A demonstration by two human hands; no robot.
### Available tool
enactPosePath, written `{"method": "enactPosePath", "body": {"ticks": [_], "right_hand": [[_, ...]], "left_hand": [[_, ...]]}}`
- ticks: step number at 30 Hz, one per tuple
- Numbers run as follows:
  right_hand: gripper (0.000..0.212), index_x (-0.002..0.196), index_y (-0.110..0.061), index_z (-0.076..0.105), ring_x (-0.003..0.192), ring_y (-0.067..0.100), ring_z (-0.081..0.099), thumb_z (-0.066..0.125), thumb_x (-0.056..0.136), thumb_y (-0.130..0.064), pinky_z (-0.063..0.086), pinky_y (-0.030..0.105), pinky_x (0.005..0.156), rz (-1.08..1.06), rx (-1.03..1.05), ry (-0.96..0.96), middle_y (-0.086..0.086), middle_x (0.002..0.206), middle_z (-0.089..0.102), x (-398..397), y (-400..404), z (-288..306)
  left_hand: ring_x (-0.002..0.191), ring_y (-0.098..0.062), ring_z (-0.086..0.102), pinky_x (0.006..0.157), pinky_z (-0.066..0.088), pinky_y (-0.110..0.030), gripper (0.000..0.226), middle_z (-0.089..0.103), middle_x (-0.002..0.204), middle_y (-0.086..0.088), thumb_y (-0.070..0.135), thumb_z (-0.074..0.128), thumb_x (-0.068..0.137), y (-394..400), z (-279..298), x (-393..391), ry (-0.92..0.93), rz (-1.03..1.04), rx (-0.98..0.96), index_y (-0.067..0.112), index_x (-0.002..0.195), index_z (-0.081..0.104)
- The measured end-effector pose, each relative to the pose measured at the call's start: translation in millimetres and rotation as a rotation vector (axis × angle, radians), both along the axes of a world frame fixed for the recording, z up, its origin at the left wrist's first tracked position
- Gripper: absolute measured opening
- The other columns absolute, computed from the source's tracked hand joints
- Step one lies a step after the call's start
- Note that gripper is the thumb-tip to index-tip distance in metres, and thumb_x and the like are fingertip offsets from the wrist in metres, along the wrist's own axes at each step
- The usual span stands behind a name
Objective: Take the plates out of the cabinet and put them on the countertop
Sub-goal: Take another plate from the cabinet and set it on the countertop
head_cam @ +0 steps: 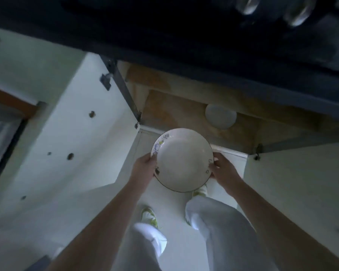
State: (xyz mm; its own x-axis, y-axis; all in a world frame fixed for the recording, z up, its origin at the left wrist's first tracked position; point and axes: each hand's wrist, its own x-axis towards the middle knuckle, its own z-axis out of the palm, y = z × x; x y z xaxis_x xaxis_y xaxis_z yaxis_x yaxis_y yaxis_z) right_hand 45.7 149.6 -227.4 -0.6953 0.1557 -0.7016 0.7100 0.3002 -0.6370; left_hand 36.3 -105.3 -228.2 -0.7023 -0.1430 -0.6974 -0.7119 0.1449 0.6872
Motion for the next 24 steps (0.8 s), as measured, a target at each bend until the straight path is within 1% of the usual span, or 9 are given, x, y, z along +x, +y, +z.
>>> {"method": "enactPosePath", "body": {"ticks": [4, 6, 10, 13, 14, 17, 19, 21, 24], "right_hand": [[0.031, 0.117, -0.018, 0.057, 0.083, 0.027, 0.069, 0.049, 0.092, -0.002, 0.061, 0.038, 0.073, 0.098, 0.046, 0.032, 0.015, 0.098, 0.07, 40, -16, 108], [0.03, 0.117, -0.016, 0.058, 0.078, 0.021, 0.069, 0.049, 0.091, -0.002, 0.061, 0.03, 0.067, 0.074, 0.019, 0.073, 0.011, 0.091, 0.071, 59, -26, 153], [0.032, 0.12, -0.012, 0.056, 0.079, 0.018, 0.067, 0.05, 0.09, -0.002, 0.059, 0.023, 0.061, 0.055, 0.03, 0.111, 0.001, 0.087, 0.068, 92, -36, 225], [0.034, 0.119, -0.019, 0.056, 0.086, 0.021, 0.068, 0.053, 0.088, -0.005, 0.061, 0.039, 0.074, 0.047, 0.075, 0.145, 0.004, 0.097, 0.07, 108, -36, 261], [0.035, 0.121, -0.021, 0.056, 0.088, 0.02, 0.068, 0.054, 0.089, -0.007, 0.061, 0.038, 0.074, 0.044, 0.094, 0.164, 0.004, 0.1, 0.07, 110, -35, 271], [0.033, 0.122, -0.026, 0.055, 0.084, 0.006, 0.066, 0.056, 0.092, -0.012, 0.054, 0.015, 0.056, 0.072, 0.156, 0.249, -0.007, 0.097, 0.068, 109, -37, 300], [0.028, 0.113, -0.03, 0.058, 0.083, 0.006, 0.065, 0.055, 0.091, -0.012, 0.056, 0.019, 0.06, 0.099, 0.216, 0.303, -0.008, 0.097, 0.068, 106, -38, 317], [0.023, 0.109, -0.028, 0.059, 0.083, 0.009, 0.066, 0.054, 0.091, -0.013, 0.059, 0.028, 0.069, 0.113, 0.253, 0.327, -0.007, 0.095, 0.069, 103, -38, 332], [0.024, 0.11, -0.027, 0.062, 0.074, 0.003, 0.066, 0.055, 0.091, -0.014, 0.055, 0.019, 0.061, 0.11, 0.246, 0.384, -0.011, 0.087, 0.07, 100, -33, 355]], "left_hand": [[0.063, -0.021, 0.066, 0.065, 0.063, -0.043, 0.027, 0.066, 0.08, -0.023, 0.027, 0.053, 0.099, -29, 91, 42, 0.063, -0.154, -0.108, 0.014, 0.081, 0.068], [0.068, -0.024, 0.067, 0.068, 0.063, -0.041, 0.028, 0.067, 0.086, -0.025, 0.028, 0.051, 0.1, -44, 141, 51, 0.084, -0.207, -0.137, 0.009, 0.086, 0.067], [0.069, -0.028, 0.067, 0.068, 0.057, -0.04, 0.033, 0.068, 0.076, -0.018, 0.031, 0.05, 0.1, -53, 226, 60, 0.204, -0.401, -0.276, 0.006, 0.083, 0.065], [0.07, -0.026, 0.068, 0.069, 0.056, -0.042, 0.034, 0.07, 0.073, -0.012, 0.033, 0.048, 0.1, -54, 272, 67, 0.285, -0.451, -0.299, 0.009, 0.084, 0.066], [0.072, -0.025, 0.068, 0.07, 0.057, -0.042, 0.034, 0.07, 0.074, -0.011, 0.034, 0.048, 0.1, -55, 285, 68, 0.302, -0.46, -0.286, 0.01, 0.085, 0.067], [0.076, -0.027, 0.068, 0.074, 0.057, -0.044, 0.035, 0.07, 0.078, -0.012, 0.038, 0.045, 0.101, -59, 312, 70, 0.37, -0.461, -0.281, 0.013, 0.09, 0.066], [0.073, -0.029, 0.065, 0.072, 0.056, -0.046, 0.038, 0.067, 0.074, -0.012, 0.04, 0.044, 0.101, -60, 329, 67, 0.42, -0.479, -0.306, 0.011, 0.087, 0.062], [0.067, -0.026, 0.063, 0.067, 0.055, -0.042, 0.036, 0.064, 0.067, -0.003, 0.042, 0.044, 0.101, -60, 347, 63, 0.447, -0.504, -0.3, 0.017, 0.08, 0.06], [0.075, -0.023, 0.068, 0.075, 0.056, -0.04, 0.035, 0.069, 0.079, 0.001, 0.045, 0.042, 0.101, -57, 371, 54, 0.437, -0.515, -0.272, 0.019, 0.089, 0.064]]}}
